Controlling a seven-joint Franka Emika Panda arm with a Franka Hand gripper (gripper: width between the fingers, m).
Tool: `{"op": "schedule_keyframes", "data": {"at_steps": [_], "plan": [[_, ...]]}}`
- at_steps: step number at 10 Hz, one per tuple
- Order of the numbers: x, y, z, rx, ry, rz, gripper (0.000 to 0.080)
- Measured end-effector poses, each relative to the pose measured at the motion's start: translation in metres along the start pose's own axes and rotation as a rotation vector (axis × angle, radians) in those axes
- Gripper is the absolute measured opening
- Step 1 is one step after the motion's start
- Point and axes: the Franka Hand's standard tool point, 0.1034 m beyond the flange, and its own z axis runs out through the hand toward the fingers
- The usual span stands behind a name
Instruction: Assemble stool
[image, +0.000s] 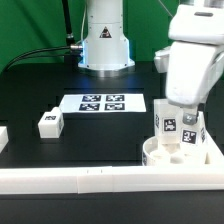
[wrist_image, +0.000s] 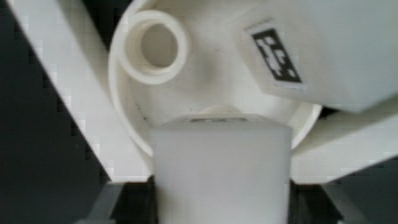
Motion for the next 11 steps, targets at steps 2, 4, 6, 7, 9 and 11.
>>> {"op": "schedule_keyframes", "data": {"at_steps": [2,4,6,7,9,11], "plan": [[0.0,0.0007,0.0004,0.024,0.005,0.199,0.0333],[0.0003,0.0001,0.0004,0.025,0.004,0.294,0.0333],[0.0004,-0.0003,0.0004,0.026,0.002,0.44,0.0333],[0.0009,-0.001,0.0006,0.029,0.005,0.502,0.0333],[0.002,-0.0046,0.0008,0.037,0.034,0.824,0.0333],[0.0028,-0.0055,0.0004,0.077,0.066,1.154,0.0333]]}}
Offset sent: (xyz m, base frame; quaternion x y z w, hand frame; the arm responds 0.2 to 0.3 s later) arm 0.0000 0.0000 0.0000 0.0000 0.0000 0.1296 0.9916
